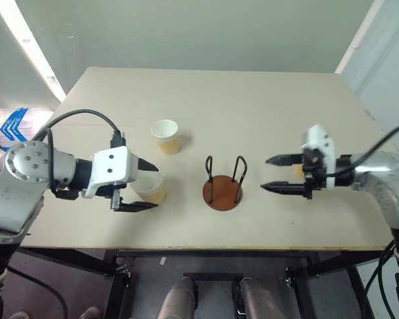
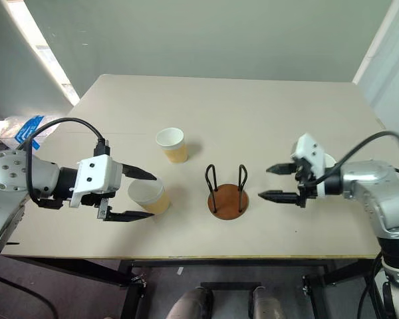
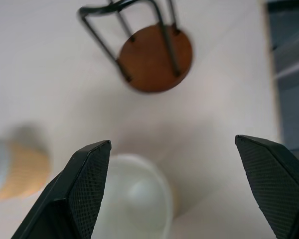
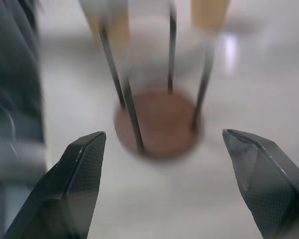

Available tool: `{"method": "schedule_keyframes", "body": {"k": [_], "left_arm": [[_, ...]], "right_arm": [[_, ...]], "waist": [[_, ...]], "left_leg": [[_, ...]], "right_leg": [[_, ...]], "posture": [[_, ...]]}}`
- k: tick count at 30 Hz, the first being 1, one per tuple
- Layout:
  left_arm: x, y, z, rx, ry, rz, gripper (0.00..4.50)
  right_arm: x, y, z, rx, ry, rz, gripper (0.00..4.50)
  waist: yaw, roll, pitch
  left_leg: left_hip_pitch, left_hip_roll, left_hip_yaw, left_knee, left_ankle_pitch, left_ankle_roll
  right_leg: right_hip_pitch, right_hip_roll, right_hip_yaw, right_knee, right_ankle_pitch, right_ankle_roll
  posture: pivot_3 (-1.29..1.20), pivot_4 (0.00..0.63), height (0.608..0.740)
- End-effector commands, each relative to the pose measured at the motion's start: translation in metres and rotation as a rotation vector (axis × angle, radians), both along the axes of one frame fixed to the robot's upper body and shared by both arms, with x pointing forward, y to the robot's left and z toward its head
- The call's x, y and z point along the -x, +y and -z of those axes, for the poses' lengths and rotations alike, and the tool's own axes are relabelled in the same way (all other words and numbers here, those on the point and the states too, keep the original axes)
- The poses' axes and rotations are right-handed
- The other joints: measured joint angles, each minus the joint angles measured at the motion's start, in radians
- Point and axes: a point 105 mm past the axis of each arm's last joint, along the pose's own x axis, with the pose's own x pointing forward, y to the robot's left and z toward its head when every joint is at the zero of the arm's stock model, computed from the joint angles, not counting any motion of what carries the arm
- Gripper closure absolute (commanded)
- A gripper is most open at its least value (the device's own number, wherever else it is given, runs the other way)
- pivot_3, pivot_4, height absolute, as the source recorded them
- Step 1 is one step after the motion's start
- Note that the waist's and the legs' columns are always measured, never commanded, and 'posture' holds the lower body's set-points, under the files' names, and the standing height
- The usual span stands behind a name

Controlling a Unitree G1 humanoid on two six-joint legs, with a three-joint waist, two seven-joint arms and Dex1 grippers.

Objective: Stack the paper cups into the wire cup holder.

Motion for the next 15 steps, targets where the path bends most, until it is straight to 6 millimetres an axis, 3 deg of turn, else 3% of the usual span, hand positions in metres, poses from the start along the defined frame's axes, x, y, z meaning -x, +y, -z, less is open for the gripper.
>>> {"method": "schedule_keyframes", "body": {"k": [1,14,15], "left_arm": [[-0.005,0.008,0.0,-0.073,-0.056,-0.034,0.11],[-0.011,0.013,0.021,-0.115,0.005,-0.046,0.11],[-0.012,0.014,0.022,-0.116,0.011,-0.047,0.3]], "right_arm": [[0.008,0.002,-0.025,-0.103,-0.043,-0.005,0.54],[0.016,0.005,-0.038,-0.15,-0.095,-0.036,0.54],[0.017,0.005,-0.037,-0.146,-0.098,-0.041,0.51]], "waist": [[0.0,-0.001,0.0],[0.0,0.0,0.0],[0.0,0.0,0.0]], "left_leg": [[0.0,0.0,0.0,0.0,0.0,0.0],[0.0,0.0,0.0,0.0,-0.005,-0.001],[0.0,0.0,0.0,0.0,-0.005,-0.001]], "right_leg": [[0.0,0.0,0.0,0.0,0.0,0.0],[-0.002,0.0,-0.001,0.002,-0.003,-0.001],[-0.002,0.0,-0.001,0.002,-0.003,-0.001]], "posture": [[0.0,0.15,0.74],[0.0,0.15,0.74],[0.0,0.15,0.74]]}}
